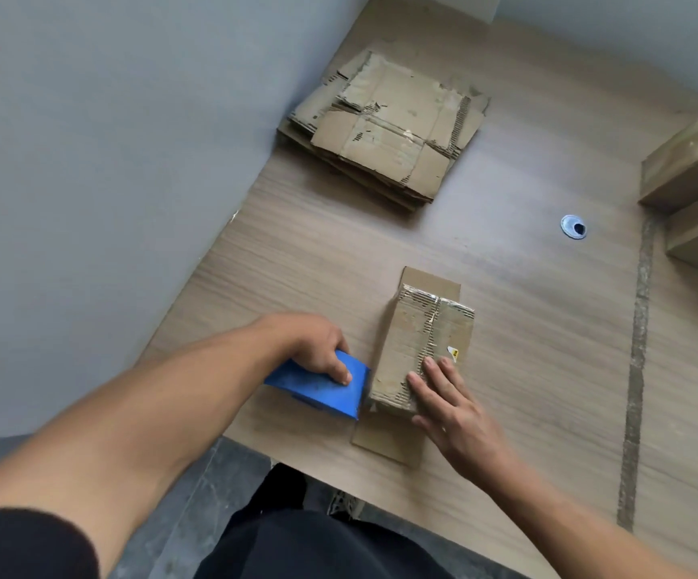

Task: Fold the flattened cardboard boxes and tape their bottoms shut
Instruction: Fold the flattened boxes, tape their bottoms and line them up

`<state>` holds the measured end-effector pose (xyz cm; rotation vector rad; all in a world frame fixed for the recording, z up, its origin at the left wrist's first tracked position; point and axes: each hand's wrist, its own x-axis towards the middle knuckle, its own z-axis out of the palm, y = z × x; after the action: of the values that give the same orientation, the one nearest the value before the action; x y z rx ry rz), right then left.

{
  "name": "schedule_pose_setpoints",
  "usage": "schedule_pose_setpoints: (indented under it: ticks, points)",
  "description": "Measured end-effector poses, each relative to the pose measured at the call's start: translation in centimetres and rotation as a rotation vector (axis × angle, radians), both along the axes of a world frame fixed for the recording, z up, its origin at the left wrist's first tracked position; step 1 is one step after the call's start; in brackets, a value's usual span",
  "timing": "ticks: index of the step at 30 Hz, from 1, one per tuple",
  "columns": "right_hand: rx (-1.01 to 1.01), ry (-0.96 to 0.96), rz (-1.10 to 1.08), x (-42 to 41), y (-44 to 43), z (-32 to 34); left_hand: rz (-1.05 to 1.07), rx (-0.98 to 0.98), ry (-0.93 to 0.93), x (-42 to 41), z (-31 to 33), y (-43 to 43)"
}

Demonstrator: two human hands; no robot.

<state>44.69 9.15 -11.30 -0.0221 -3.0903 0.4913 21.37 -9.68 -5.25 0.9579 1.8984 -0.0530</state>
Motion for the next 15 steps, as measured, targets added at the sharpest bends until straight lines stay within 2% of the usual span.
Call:
schedule_pose_setpoints:
  ticks: [5, 8, 11, 15]
  points:
    - [0.174, -0.056, -0.062, -0.7, -1.9, 1.9, -0.184, 0.045, 0.365, 1.9, 0.3, 1.1]
    - [0.285, -0.110, -0.114, -2.1, -3.6, 3.5, -0.098, 0.064, 0.432, 1.7, 1.9, 0.5]
    - [0.273, -0.095, -0.142, -3.5, -3.8, 4.1, -0.010, 0.111, 0.560, 1.4, 2.8, -1.4]
    - [0.214, -0.057, 0.021, -4.0, -3.6, 2.6, 0.125, 0.178, 0.700, 2.6, 0.2, -4.7]
